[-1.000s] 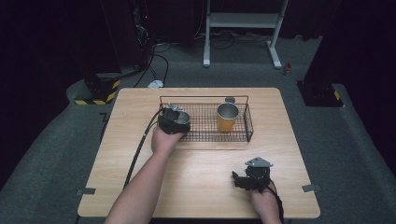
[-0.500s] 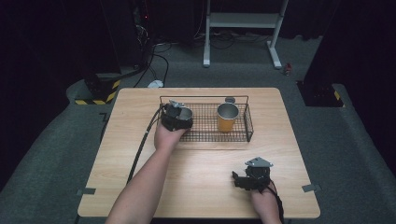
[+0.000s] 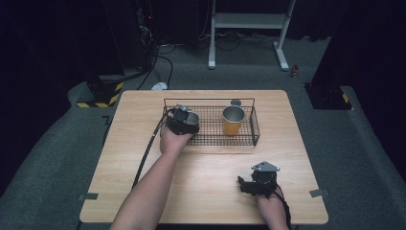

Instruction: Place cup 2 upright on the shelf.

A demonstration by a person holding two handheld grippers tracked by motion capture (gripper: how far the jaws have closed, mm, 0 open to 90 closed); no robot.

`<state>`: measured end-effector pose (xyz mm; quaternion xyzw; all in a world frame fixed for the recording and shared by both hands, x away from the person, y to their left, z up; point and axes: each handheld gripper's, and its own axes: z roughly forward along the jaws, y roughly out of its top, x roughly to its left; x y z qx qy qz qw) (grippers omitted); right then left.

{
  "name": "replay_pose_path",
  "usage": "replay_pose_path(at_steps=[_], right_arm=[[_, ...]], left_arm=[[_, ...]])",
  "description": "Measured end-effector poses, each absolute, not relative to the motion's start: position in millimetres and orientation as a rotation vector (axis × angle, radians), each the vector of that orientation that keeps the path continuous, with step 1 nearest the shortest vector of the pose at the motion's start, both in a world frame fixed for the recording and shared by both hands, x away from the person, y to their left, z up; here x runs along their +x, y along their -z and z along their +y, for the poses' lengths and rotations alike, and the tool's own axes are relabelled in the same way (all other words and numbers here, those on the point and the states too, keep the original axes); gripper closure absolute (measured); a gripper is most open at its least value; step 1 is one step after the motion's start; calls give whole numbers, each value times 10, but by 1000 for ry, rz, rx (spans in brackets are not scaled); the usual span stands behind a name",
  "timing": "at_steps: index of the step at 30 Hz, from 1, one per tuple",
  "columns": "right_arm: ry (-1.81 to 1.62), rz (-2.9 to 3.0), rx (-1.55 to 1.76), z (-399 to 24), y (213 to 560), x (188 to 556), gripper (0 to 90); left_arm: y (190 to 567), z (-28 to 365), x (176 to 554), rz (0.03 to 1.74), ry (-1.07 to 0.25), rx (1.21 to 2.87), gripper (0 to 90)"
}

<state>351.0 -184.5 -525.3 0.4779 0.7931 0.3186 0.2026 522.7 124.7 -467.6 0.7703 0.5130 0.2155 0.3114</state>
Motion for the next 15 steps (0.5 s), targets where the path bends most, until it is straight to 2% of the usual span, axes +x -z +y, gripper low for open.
replay_pose_path(at_steps=[6, 11, 15], right_arm=[[-889, 2214, 1334, -1845, 5253, 3510, 103], [-889, 2214, 1334, -1845, 5253, 3510, 103], [-889, 2214, 1334, -1845, 5253, 3510, 103]], left_arm=[[4694, 1264, 5233, 1383, -551, 2047, 141], [4657, 1298, 5238, 1389, -547, 2023, 28], [4620, 1319, 5219, 1374, -552, 2012, 5]])
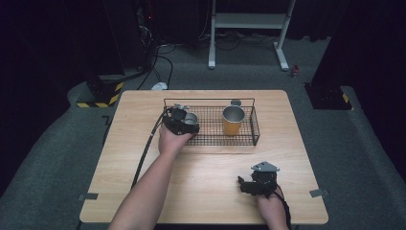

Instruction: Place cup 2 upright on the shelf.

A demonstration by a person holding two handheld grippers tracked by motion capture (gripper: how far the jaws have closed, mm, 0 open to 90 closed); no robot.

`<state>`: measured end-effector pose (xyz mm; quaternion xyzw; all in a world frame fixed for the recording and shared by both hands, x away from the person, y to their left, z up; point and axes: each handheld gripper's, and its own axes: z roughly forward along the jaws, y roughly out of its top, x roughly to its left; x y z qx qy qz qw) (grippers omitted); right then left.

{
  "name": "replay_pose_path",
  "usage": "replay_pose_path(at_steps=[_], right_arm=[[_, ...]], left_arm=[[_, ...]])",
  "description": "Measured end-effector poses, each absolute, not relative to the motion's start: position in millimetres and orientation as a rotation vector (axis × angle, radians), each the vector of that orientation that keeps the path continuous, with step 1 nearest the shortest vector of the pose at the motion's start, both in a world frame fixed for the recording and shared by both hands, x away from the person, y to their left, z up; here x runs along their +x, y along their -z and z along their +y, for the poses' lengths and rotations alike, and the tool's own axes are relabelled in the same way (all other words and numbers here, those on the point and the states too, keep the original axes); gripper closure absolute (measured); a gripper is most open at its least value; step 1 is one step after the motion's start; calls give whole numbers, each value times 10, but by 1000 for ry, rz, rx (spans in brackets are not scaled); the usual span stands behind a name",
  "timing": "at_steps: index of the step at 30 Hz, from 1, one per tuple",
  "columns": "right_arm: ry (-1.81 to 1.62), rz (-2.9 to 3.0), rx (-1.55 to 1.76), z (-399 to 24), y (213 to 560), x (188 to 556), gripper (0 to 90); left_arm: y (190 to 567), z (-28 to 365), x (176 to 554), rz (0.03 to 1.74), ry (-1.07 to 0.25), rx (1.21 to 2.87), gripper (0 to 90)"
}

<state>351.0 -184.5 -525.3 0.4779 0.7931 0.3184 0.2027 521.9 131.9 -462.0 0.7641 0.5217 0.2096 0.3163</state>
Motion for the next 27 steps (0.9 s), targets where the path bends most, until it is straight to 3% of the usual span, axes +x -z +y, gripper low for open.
replay_pose_path(at_steps=[27], right_arm=[[-889, 2214, 1335, -1845, 5252, 3509, 103]], left_arm=[[4330, 1512, 4811, 1260, -543, 1941, 2]])
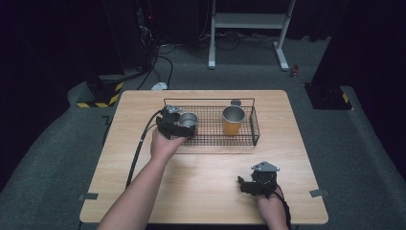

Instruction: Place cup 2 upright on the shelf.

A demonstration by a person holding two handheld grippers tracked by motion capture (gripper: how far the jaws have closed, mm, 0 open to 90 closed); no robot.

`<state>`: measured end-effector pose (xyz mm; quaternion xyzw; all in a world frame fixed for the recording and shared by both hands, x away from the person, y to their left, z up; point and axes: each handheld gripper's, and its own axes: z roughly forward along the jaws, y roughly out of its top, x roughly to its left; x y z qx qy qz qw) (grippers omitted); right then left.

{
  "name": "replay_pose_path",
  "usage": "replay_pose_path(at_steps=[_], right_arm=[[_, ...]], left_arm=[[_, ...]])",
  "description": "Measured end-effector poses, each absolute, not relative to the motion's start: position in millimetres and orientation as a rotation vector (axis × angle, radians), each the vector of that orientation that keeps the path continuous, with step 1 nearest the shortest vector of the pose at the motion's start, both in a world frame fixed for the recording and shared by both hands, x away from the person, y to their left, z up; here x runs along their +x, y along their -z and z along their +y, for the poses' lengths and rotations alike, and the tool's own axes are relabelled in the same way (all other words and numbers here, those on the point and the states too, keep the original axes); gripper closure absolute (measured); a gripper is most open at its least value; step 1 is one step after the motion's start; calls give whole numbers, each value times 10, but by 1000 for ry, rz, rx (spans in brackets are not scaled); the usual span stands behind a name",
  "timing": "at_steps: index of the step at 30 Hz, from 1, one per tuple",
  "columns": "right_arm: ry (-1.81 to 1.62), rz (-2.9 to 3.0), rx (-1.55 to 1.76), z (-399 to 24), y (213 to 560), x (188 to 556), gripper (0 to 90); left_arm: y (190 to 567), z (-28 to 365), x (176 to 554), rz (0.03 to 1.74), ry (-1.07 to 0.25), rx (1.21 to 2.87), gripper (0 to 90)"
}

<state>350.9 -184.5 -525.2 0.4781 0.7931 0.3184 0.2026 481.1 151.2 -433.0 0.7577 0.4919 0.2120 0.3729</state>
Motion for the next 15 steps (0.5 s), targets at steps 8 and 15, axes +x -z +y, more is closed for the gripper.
replay_pose_path(at_steps=[8, 15], right_arm=[[-888, 2213, 1334, -1845, 5253, 3510, 103], [-888, 2213, 1335, -1844, 5252, 3509, 103]], left_arm=[[4319, 1624, 4665, 1247, -521, 1947, 4], [4350, 1735, 4515, 1235, -515, 1947, 5]])
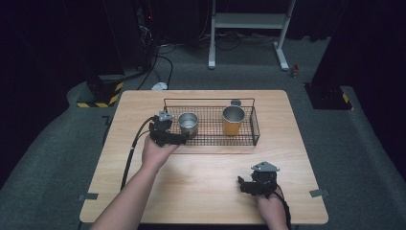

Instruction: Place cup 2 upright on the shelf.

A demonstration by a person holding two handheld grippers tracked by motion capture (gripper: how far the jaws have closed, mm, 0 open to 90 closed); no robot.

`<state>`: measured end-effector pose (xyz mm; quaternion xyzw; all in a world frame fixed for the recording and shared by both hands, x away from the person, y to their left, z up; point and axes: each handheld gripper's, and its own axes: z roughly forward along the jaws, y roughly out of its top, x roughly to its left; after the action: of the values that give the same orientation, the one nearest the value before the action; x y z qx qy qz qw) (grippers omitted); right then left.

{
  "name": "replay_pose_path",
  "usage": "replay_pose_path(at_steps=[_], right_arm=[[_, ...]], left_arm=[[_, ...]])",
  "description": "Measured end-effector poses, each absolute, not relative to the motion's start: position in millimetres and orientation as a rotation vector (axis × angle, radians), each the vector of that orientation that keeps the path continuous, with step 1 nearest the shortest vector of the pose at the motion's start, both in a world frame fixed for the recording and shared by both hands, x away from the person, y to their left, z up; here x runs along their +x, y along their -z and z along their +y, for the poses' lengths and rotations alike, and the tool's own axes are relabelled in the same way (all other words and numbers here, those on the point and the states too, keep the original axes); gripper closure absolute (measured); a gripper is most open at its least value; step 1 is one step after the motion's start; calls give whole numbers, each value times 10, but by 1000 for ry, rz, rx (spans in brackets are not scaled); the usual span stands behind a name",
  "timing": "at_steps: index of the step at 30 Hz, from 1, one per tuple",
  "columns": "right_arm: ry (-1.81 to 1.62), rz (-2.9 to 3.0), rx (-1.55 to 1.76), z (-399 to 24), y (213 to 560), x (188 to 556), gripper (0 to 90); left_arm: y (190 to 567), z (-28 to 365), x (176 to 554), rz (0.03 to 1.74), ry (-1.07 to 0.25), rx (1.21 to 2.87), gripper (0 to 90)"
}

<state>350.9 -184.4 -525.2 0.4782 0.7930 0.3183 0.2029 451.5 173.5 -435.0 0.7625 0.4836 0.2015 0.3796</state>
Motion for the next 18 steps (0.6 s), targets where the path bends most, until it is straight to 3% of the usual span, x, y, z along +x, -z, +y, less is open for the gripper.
replay_pose_path(at_steps=[18], right_arm=[[-887, 2210, 1339, -1841, 5252, 3505, 104]], left_arm=[[4773, 2174, 3753, 1171, -490, 2008, 16]])
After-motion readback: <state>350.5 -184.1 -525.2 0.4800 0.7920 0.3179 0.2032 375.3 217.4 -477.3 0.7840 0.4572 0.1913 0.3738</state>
